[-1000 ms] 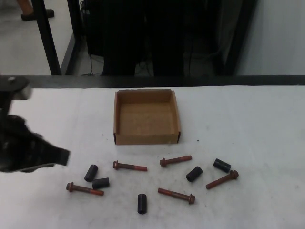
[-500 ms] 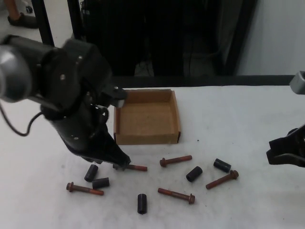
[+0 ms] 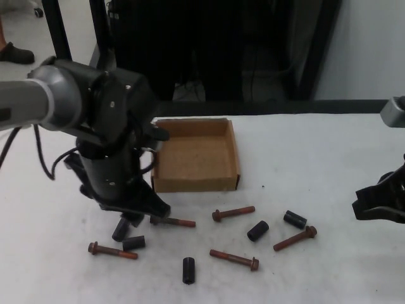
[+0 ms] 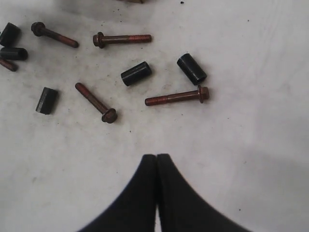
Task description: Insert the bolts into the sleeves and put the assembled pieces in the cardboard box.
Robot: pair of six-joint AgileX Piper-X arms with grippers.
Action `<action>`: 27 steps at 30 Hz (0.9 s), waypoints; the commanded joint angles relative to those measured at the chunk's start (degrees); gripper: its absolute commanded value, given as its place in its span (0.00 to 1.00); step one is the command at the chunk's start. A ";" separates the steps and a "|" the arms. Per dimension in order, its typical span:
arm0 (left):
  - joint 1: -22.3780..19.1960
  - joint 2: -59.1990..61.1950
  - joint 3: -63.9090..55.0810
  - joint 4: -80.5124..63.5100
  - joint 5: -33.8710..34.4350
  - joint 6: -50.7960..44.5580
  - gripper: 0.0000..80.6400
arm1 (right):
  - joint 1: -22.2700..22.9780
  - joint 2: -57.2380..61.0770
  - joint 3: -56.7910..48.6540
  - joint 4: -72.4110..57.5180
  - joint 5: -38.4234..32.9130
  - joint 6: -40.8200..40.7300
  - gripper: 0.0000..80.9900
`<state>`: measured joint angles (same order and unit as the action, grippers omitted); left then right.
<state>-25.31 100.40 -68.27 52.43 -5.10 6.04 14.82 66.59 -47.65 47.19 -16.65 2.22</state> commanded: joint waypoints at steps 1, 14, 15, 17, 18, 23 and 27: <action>1.92 0.14 -0.71 -0.70 -0.78 -1.40 0.63 | 0.19 1.43 -0.88 -0.33 -0.88 -0.49 0.00; 3.40 5.92 -0.71 -1.95 6.67 -5.68 0.63 | 0.19 5.45 -1.38 -1.59 -2.73 -0.49 0.00; 3.41 6.07 -0.71 -1.95 6.80 -5.64 0.63 | 0.19 5.45 -1.50 -1.59 -2.73 -0.59 0.00; 3.41 6.06 -0.71 -1.44 6.84 -5.64 0.63 | 0.19 5.45 -1.57 -1.75 -2.73 -1.17 0.00; 3.41 6.06 -0.71 -1.44 6.86 -5.64 0.63 | 0.19 5.45 -1.57 -1.90 -2.73 -1.16 0.00; 3.41 6.72 -0.71 -1.98 6.72 -6.04 0.61 | 0.19 5.45 -1.57 -4.64 -2.73 -1.33 0.00; 3.41 8.28 -0.71 0.08 7.49 -6.04 0.45 | 0.19 5.72 -1.57 -7.09 -2.73 -1.85 0.00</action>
<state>-21.67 107.58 -68.62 50.76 1.42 0.37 14.82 72.22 -48.51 41.55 -18.64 1.49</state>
